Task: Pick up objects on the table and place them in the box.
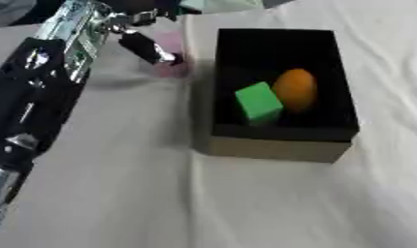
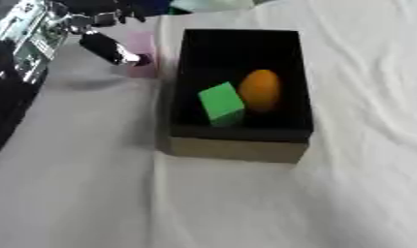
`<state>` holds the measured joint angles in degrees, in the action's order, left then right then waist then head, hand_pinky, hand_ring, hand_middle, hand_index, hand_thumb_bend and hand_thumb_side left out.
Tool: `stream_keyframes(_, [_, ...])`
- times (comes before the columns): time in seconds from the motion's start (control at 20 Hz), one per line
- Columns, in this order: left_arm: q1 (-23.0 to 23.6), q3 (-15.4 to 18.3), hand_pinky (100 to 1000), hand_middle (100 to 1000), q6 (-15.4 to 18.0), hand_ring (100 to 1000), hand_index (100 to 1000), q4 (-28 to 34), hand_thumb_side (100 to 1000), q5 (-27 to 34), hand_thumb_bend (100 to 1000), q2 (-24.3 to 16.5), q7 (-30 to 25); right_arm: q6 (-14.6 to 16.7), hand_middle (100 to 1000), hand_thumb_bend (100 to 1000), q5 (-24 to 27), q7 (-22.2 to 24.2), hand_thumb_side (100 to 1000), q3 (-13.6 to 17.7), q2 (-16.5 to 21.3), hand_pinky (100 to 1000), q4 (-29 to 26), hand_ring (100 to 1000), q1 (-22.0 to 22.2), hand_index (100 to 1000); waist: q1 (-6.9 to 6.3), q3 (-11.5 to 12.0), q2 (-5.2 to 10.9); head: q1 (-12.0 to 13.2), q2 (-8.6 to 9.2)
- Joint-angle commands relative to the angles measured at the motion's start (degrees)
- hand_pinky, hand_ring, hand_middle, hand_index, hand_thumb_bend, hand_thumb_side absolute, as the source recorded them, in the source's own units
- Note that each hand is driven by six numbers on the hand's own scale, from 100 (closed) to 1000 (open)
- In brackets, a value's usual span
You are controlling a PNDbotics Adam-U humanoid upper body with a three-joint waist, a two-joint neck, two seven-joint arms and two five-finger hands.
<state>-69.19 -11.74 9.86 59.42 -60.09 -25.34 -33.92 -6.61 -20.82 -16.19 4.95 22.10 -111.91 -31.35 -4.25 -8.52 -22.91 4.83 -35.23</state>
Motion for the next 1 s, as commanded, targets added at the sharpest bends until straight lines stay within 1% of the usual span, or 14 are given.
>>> stream_keyframes(0.05, [-1.84, 1.03, 794, 887, -0.47, 828, 935, -0.10, 702, -0.64, 497, -1.99, -0.10, -0.10, 553, 100, 0.44, -0.16, 1000, 0.43, 1.78, 846, -0.44, 585, -1.13, 770, 0.13, -0.34, 1.00, 0.36, 1.05])
stream_keyframes(0.35, [-1.88, 1.59, 805, 896, -1.30, 841, 937, -2.06, 708, -3.33, 507, -1.95, -0.18, -0.16, 551, 100, 0.81, -0.19, 1000, 0.43, 2.01, 846, -0.36, 581, -1.29, 769, -0.07, -0.53, 0.25, 0.80, 1.47])
stream_keyframes(0.55, [-1.80, 1.66, 808, 898, -1.22, 845, 939, -2.80, 720, -3.43, 507, -1.91, -1.18, -0.16, 550, 100, 1.00, -0.23, 1000, 0.41, 2.07, 846, -0.34, 581, -1.36, 769, -0.08, -0.34, -0.04, 0.93, 1.55])
stream_keyframes(0.8, [-1.84, 2.00, 808, 898, -1.81, 846, 939, -3.11, 708, -3.83, 488, -2.07, -1.26, -0.19, 549, 100, 1.04, -0.22, 1000, 0.42, 2.04, 846, -0.28, 580, -1.45, 769, -0.06, -0.61, -0.10, 1.14, 1.89])
stream_keyframes(0.9, [-1.86, 2.16, 807, 897, -2.00, 845, 937, -3.21, 705, -3.92, 467, -2.11, -1.09, -0.19, 549, 100, 1.04, -0.18, 1000, 0.40, 2.00, 846, -0.27, 580, -1.50, 769, -0.04, -0.68, -0.13, 1.26, 2.06])
stream_keyframes(1.0, [-1.78, 2.42, 793, 869, -2.28, 833, 913, -3.47, 700, -3.61, 400, -2.04, -0.84, -0.22, 549, 100, 1.03, -0.15, 1000, 0.41, 1.96, 846, -0.25, 580, -1.55, 769, -0.01, -0.77, -0.21, 1.40, 2.35])
